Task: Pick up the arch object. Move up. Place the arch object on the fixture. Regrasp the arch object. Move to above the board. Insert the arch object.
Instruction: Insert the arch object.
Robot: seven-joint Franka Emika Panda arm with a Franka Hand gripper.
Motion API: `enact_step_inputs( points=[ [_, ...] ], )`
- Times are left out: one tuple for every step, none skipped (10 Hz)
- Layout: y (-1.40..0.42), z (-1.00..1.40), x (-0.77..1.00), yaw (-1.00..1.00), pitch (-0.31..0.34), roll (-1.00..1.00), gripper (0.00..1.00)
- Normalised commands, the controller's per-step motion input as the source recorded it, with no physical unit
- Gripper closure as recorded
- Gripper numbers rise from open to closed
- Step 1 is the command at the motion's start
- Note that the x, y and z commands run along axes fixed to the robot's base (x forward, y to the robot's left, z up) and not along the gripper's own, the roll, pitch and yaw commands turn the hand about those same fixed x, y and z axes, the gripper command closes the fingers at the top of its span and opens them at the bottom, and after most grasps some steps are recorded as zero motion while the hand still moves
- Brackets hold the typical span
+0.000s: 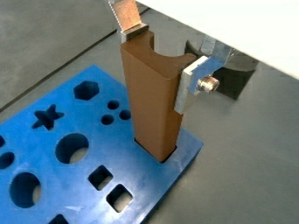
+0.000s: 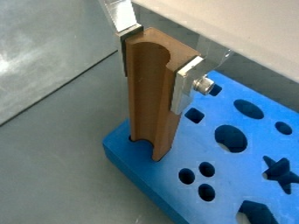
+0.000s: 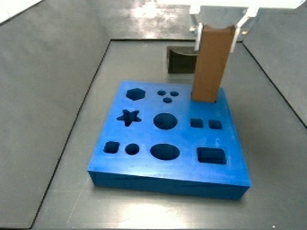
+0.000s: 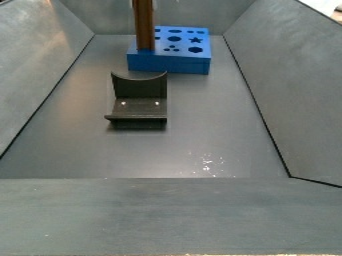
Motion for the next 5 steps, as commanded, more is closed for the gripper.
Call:
enact_step_inputs(
  points=[
    [0.07,-0.35,-0.03,0.0,0.011,0.01,1.0],
    [0.0,-0.55,0.0,0.0,0.0,0.07,1.0],
    [0.0,-0.8,0.0,0.0,0.0,0.15,1.0],
    [-0.04,-0.88,0.0,0.0,0.0,0.17,1.0],
    [-0.04,-0.68,0.0,0.0,0.0,0.13,1.0]
  ],
)
